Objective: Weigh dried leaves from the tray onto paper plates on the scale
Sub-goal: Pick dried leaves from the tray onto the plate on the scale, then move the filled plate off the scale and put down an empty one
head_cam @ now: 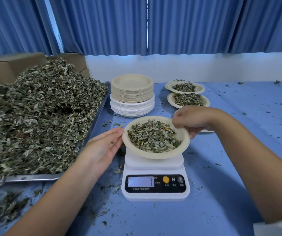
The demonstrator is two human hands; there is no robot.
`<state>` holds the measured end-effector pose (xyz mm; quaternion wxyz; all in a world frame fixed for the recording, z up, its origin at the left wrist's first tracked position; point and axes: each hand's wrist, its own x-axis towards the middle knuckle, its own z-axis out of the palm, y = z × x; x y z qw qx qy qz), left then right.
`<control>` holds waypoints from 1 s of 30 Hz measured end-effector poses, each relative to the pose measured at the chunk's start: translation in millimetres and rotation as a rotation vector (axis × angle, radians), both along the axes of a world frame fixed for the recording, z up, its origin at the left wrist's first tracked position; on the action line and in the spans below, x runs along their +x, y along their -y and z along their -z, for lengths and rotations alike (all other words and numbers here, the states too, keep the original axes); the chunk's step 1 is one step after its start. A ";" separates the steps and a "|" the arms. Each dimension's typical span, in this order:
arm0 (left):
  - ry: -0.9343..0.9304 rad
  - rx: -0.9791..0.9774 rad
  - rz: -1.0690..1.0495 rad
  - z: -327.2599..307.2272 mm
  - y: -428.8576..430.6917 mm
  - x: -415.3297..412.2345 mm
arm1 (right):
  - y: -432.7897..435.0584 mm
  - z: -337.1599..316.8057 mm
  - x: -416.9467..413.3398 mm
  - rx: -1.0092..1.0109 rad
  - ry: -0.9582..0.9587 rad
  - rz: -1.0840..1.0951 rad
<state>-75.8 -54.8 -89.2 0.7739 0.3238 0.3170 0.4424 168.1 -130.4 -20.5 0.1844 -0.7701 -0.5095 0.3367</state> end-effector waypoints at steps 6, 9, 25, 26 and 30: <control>-0.036 0.051 0.022 -8.2 1.0 17.0 | 8.3 -7.9 18.3 0.144 -0.037 0.101; -0.048 0.053 0.077 -20.7 1.8 35.4 | 13.2 -11.7 33.0 0.187 -0.004 0.160; -0.259 0.064 0.209 -37.4 -0.4 165.6 | 37.5 15.0 127.1 0.229 -0.065 0.591; -0.282 0.071 0.218 -37.0 1.4 170.2 | 39.5 15.8 131.1 0.218 -0.056 0.608; -0.337 0.080 0.230 -37.8 8.4 187.8 | 43.7 20.0 143.0 0.227 -0.038 0.691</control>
